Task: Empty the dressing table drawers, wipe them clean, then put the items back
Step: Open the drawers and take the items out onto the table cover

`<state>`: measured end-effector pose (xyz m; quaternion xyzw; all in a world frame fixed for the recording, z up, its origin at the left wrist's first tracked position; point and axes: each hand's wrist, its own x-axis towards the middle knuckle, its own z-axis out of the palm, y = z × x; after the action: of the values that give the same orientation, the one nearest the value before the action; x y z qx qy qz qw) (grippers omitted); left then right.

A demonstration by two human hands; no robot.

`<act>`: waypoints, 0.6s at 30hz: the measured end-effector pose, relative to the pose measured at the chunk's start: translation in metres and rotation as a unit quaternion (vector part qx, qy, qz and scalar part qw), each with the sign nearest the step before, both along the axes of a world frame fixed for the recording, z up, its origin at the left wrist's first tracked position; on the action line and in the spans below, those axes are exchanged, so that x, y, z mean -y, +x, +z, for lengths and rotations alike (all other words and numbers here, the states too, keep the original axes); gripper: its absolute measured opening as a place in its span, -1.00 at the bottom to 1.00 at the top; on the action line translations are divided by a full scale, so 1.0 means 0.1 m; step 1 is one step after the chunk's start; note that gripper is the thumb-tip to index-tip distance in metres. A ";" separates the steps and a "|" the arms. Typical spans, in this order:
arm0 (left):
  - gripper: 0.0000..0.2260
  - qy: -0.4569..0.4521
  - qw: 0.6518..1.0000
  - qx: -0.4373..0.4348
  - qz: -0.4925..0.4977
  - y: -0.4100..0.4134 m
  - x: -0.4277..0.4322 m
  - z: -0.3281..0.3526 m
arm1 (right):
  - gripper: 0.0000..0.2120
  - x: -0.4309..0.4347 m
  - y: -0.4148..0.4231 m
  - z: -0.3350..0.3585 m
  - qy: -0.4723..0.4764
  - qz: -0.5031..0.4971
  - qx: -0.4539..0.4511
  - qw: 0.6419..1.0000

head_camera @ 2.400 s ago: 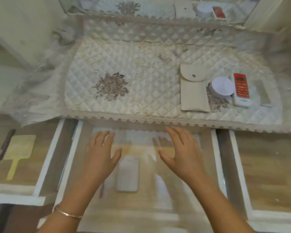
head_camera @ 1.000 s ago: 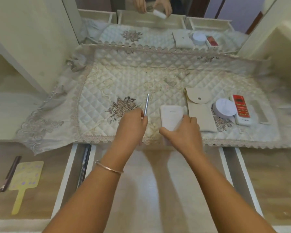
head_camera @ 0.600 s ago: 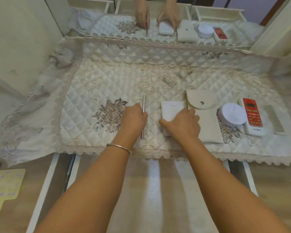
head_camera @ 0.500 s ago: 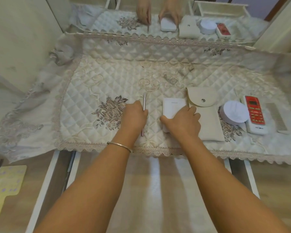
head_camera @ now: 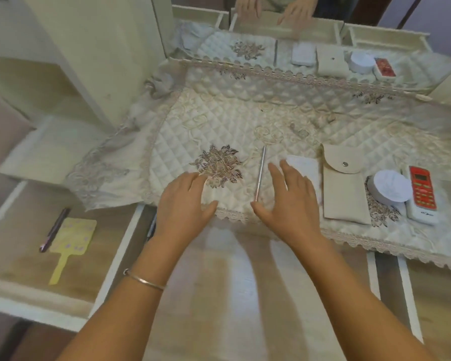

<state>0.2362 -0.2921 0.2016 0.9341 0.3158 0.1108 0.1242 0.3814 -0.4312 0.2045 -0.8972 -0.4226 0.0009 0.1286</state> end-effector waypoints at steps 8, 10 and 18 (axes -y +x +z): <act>-0.24 0.018 0.988 -0.119 0.094 -1.41 -0.23 0.02 | -0.27 -0.27 -0.97 0.03 -0.046 0.109 -0.010 0.993; -0.20 0.004 0.985 -0.123 0.122 -1.71 -0.34 -0.05 | -0.27 -0.41 -1.22 -0.03 -0.054 0.129 -0.017 0.990; -0.25 -0.082 0.974 -0.121 0.171 -2.67 -1.12 -0.43 | -0.28 -1.24 -2.39 -0.39 -0.058 0.149 -0.046 0.986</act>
<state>-0.0311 -0.1800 0.1586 0.8595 0.4914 -0.0099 0.1404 0.1425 -0.3071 0.1652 -0.8290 -0.5447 0.0856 0.0938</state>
